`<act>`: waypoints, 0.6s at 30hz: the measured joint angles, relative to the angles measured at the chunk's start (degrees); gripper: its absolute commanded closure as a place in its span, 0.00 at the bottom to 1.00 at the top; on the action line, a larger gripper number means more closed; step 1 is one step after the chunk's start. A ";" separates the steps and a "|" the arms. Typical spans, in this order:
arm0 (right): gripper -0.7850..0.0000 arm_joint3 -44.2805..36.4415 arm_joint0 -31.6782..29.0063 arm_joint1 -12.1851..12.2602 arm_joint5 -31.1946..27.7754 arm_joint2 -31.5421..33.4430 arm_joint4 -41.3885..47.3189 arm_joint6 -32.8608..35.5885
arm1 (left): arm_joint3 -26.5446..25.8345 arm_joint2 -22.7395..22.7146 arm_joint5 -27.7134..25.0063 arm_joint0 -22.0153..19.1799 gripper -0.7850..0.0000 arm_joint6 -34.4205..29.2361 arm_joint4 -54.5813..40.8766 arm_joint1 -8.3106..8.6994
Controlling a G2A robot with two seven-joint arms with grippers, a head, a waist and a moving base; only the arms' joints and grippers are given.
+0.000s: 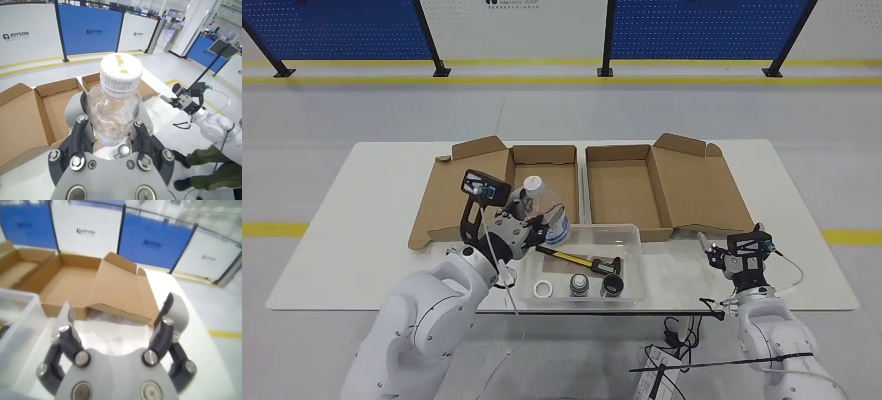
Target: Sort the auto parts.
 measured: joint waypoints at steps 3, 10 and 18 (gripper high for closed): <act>0.00 0.00 0.00 0.00 0.00 0.00 0.00 0.00 | 0.72 0.21 -0.56 0.25 1.00 0.33 0.86 0.07; 0.00 0.00 0.00 0.00 0.00 0.00 0.00 0.00 | 5.96 1.49 -0.42 -1.01 1.00 5.39 3.56 -0.13; 0.00 0.00 0.00 0.00 0.00 0.00 0.00 0.00 | 16.34 4.34 1.79 -6.48 1.00 12.35 5.17 -1.01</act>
